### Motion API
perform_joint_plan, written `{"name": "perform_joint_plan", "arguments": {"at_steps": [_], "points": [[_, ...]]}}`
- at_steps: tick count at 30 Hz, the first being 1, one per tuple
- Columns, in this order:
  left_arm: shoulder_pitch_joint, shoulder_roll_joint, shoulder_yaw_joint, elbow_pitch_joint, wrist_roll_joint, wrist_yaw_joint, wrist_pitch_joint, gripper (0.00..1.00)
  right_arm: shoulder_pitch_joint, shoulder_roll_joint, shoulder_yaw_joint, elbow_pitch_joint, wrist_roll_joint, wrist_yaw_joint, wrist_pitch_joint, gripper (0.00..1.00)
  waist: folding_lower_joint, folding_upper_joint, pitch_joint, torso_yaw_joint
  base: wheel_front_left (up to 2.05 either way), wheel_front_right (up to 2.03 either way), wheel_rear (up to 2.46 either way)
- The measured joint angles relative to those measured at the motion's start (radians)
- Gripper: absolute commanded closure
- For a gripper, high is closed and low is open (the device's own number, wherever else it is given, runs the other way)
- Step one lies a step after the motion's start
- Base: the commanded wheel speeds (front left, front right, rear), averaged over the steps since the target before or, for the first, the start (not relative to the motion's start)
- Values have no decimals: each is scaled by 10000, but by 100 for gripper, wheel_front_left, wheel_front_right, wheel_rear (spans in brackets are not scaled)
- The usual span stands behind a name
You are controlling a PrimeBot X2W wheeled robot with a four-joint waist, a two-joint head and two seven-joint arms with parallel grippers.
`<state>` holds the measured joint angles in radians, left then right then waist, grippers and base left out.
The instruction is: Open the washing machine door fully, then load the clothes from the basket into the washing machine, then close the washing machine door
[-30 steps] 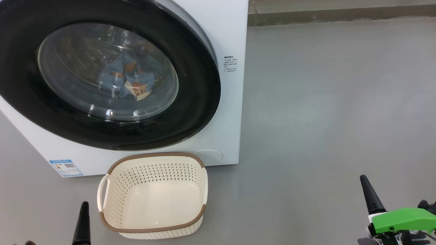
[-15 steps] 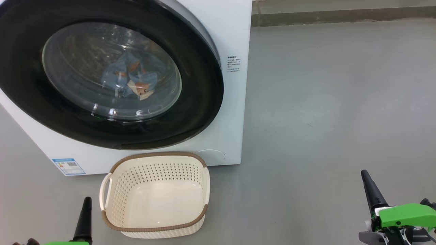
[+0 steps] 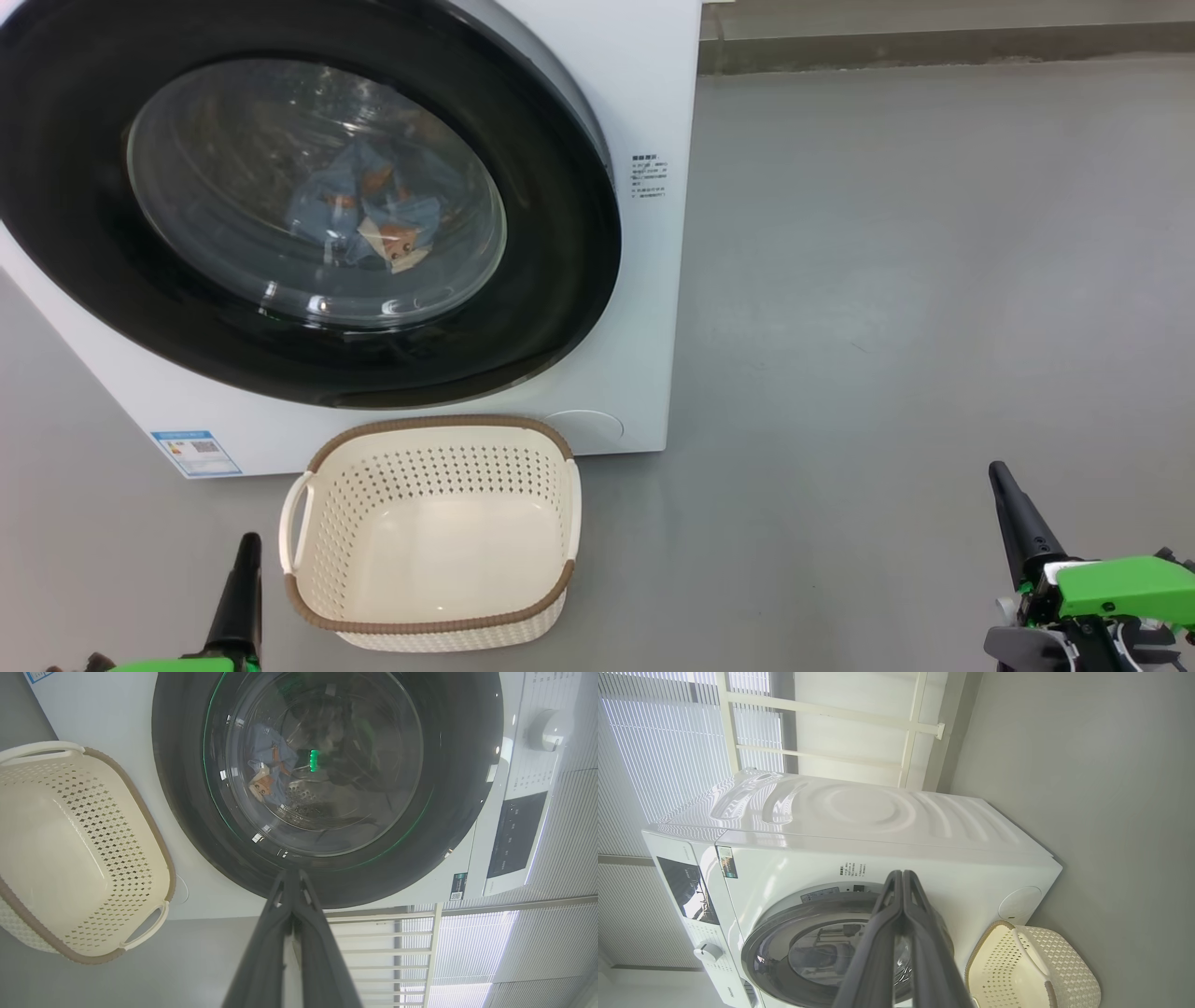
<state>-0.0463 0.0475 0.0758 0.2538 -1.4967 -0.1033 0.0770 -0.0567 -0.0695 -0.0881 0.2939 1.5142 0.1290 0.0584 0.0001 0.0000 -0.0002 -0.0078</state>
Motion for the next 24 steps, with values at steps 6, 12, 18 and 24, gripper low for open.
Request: {"name": "perform_joint_plan", "arguments": {"at_steps": [6,12,18,24], "points": [[-187,-27,31,-69,-533,36,190,100,-175,27,-104,-44,585,0,128,100,0,0,-5,43,0,0,0],[-189,-44,61,-90,-1026,75,299,100,-192,56,-144,-82,1091,0,288,100,0,0,-9,76,0,0,0],[-190,-54,65,-92,-1030,75,299,100,-192,56,-146,-84,1091,0,288,100,0,0,-9,76,0,0,0],[-190,-54,67,-92,-1032,75,299,100,-192,56,-146,-84,1091,0,286,100,0,0,-9,76,0,0,0]]}}
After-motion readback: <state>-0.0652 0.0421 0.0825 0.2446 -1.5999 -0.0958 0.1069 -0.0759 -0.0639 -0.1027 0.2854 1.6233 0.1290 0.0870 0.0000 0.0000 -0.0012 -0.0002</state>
